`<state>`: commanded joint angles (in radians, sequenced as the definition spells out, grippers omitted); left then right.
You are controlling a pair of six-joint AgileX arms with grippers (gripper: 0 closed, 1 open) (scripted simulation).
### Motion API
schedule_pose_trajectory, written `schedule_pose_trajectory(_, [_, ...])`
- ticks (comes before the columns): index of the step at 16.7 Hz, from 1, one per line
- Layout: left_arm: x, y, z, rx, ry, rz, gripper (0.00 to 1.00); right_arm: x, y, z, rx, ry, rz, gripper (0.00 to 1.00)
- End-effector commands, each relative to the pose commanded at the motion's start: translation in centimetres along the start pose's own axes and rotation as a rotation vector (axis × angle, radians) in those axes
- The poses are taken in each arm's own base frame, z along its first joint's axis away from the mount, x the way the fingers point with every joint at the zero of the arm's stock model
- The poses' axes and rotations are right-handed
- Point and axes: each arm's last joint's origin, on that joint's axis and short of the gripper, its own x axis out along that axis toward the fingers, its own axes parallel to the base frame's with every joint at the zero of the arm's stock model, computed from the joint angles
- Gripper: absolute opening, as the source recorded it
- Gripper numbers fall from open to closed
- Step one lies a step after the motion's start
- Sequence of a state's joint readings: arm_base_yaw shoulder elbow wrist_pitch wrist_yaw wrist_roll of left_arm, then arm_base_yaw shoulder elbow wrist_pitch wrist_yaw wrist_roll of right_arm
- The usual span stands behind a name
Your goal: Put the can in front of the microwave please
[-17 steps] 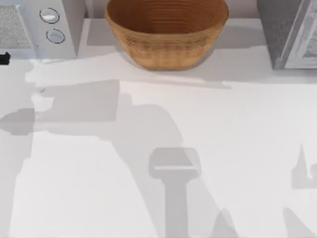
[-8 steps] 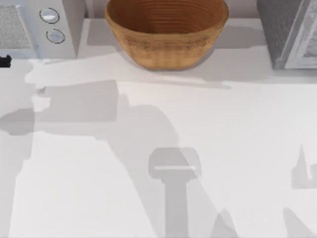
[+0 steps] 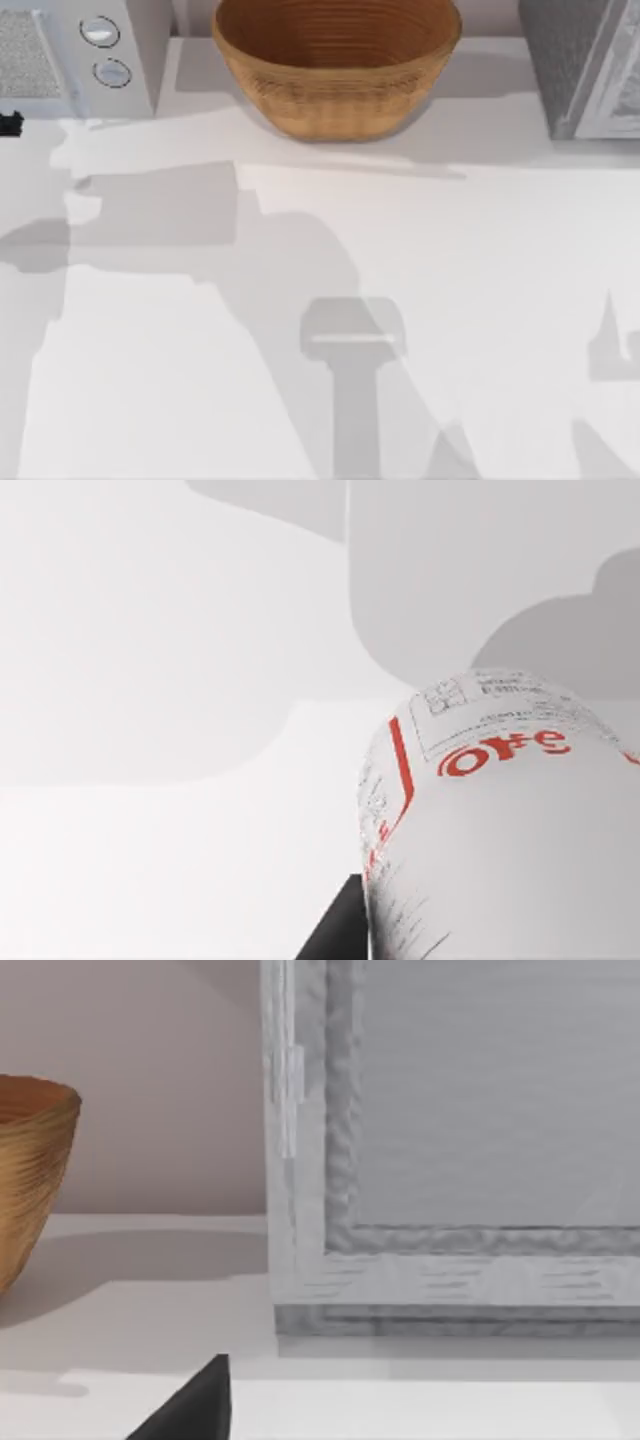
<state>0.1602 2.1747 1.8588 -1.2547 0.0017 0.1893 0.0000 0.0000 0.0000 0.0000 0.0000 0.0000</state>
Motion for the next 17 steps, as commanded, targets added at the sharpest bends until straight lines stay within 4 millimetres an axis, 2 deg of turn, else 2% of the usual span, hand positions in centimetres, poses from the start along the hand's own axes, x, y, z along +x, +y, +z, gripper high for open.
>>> schedule_pose_trajectory(6, [0.00,0.00,0.00,0.000,0.000,0.000,0.98,0.00,0.00,0.00,0.000,0.000,0.000,1.00])
schedule_pose_trajectory(17, [-0.43,-0.06,0.05,0.002,0.000,0.000,1.00,0.00,0.00,0.00,0.000,0.000,0.000,1.00])
